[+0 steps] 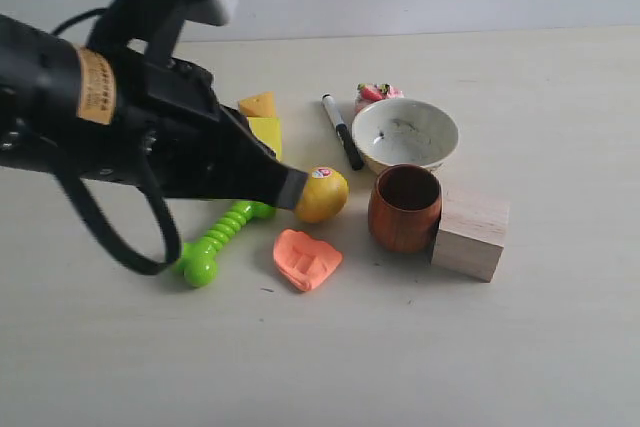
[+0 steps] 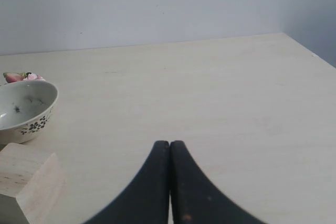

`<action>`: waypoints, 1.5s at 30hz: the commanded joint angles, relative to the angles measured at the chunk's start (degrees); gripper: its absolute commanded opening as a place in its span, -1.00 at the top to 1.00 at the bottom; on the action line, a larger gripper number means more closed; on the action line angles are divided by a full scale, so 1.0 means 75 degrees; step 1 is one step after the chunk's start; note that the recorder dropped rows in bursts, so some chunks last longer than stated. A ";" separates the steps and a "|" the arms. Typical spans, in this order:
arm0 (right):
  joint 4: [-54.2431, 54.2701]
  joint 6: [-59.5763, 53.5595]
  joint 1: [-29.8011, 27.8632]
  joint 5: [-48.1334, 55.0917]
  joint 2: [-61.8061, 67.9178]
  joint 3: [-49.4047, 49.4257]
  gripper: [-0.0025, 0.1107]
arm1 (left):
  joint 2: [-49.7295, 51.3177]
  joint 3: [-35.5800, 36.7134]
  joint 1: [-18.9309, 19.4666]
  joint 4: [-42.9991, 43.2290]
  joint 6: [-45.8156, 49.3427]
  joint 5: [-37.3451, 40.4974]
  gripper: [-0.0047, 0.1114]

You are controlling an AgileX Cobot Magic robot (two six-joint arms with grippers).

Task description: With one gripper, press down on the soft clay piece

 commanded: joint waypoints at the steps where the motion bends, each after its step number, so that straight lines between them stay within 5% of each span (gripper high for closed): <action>1: -0.0034 -0.0014 0.0010 -0.0050 -0.0050 0.0032 0.96 | -0.0995 0.0263 -0.0033 0.0338 -0.0077 -0.0055 0.92; 14: -0.0034 -0.0014 0.0010 -0.0050 -0.0050 0.0032 0.96 | -0.3336 0.0479 -0.0015 0.1605 -0.0038 0.0648 0.92; 21: -0.0034 -0.0014 0.0010 -0.0050 -0.0050 0.0032 0.96 | -0.3961 0.0479 -0.0015 0.1677 0.0014 0.0666 0.92; 25: -0.0034 -0.0014 0.0010 -0.0050 -0.0050 0.0032 0.96 | -0.4016 0.0479 -0.0015 0.2652 0.0138 0.0783 0.92; 30: -0.0034 -0.0014 0.0010 -0.0050 -0.0050 0.0032 0.96 | -0.4134 0.0541 0.0064 0.5753 -0.3330 0.1863 0.92; 33: -0.0034 -0.0014 0.0010 -0.0050 -0.0050 0.0032 0.96 | -0.4583 0.0962 0.1082 0.5951 -0.3914 0.0988 0.92; 36: -0.0034 -0.0014 0.0010 -0.0050 -0.0050 0.0032 0.96 | -0.5385 0.2039 0.2991 0.5936 -0.3892 -0.1550 0.92; 40: -0.0034 -0.0014 0.0010 -0.0050 -0.0050 0.0032 0.96 | -0.6547 0.3464 0.5285 0.4910 -0.3906 -0.3163 0.92; 45: -0.0034 -0.0014 0.0010 -0.0050 -0.0050 0.0032 0.96 | -0.7614 0.4485 0.6509 0.4540 -0.3906 -0.3593 0.92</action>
